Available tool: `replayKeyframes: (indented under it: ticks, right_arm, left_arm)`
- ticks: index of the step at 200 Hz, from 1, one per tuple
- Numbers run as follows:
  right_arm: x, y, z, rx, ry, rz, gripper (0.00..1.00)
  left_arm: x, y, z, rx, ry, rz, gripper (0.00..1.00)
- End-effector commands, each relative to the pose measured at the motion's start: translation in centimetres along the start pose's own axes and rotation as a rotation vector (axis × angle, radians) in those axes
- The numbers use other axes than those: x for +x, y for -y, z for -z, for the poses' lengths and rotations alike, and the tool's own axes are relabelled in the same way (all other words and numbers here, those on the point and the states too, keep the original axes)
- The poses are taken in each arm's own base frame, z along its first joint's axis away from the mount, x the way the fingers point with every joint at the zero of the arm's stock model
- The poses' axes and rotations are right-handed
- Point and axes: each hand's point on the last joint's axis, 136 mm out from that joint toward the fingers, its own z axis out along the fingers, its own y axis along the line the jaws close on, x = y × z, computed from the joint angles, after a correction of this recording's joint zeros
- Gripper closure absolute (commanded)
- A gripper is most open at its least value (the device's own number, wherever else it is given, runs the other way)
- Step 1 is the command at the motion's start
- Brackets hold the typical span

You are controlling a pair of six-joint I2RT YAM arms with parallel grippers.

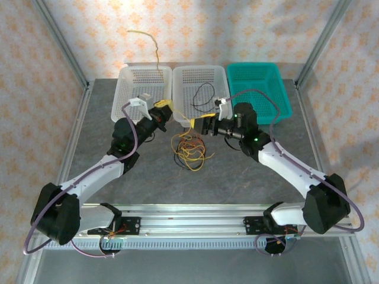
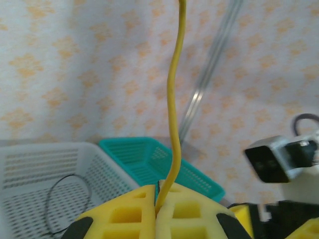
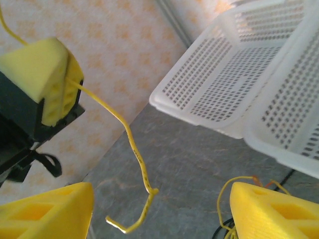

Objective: Untangle the cables

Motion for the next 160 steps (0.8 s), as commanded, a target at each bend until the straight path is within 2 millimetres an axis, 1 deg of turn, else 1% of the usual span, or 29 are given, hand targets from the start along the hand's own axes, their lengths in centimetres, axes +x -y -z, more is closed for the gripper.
replayKeyframes:
  ticks: [1,9,29,44,71,93,101,116,120,121,129,131,138,142,145,151,160]
  right_arm:
    - [-0.4,-2.3,-0.2,-0.116,-0.025,0.044,0.29]
    - [-0.5,-2.5,-0.3,-0.134,-0.024,0.041,0.30]
    - [-0.8,-3.3,-0.4,-0.182,-0.023,0.033,0.34]
    - [-0.9,-3.4,-0.5,-0.190,-0.021,0.033,0.41]
    - [-1.1,-3.5,-0.7,-0.200,-0.013,0.026,0.60]
    - [-1.2,-3.6,-0.7,-0.204,-0.009,0.021,0.79]
    - [-1.3,-3.4,-0.7,-0.188,0.000,0.023,0.86]
    - [-1.9,-2.3,-0.3,-0.111,0.038,0.029,0.99]
    - [-2.1,-1.8,-0.2,-0.077,0.050,0.028,1.00]
    - [-2.2,-1.7,-0.2,-0.068,0.053,0.028,1.00]
    - [-2.7,-0.4,0.1,0.020,0.078,0.022,1.00]
    - [-2.8,0.0,0.1,0.047,0.086,0.021,1.00]
    - [-3.4,1.7,0.6,0.156,0.116,0.014,1.00]
    - [-3.7,2.8,0.9,0.227,0.133,0.006,1.00]
    - [-3.8,3.6,1.2,0.275,0.143,0.001,1.00]
    - [-4.2,5.5,2.1,0.399,0.170,-0.004,1.00]
    - [-4.4,7.9,3.4,0.560,0.185,0.009,1.00]
  left_arm:
    - [-4.1,3.9,-0.3,0.203,0.113,-0.014,1.00]
    - [-4.1,4.3,-0.3,0.226,0.116,-0.009,1.00]
    - [-3.9,4.2,-0.6,0.234,0.114,0.001,1.00]
    - [-3.7,4.2,-0.9,0.238,0.110,0.003,1.00]
    - [-3.5,4.0,-1.2,0.244,0.105,0.016,1.00]
    - [-3.2,3.8,-1.6,0.243,0.100,0.028,1.00]
    - [-3.2,3.6,-1.8,0.232,0.098,0.036,1.00]
    - [-3.1,3.0,-2.2,0.198,0.089,0.048,1.00]
    - [-3.2,2.8,-2.3,0.186,0.087,0.048,0.92]
    - [-3.1,2.7,-2.3,0.183,0.085,0.049,0.88]
    - [-3.2,2.3,-2.4,0.153,0.085,0.045,0.70]
    - [-3.3,2.1,-2.4,0.145,0.083,0.044,0.66]
    - [-3.2,1.6,-2.4,0.111,0.076,0.034,0.45]
    - [-3.2,1.2,-2.4,0.083,0.071,0.028,0.36]
    - [-3.2,0.8,-2.3,0.059,0.067,0.023,0.32]
    - [-3.0,0.0,-2.2,0.006,0.058,0.010,0.26]
    - [-2.6,-1.5,-1.7,-0.084,0.038,-0.011,0.23]
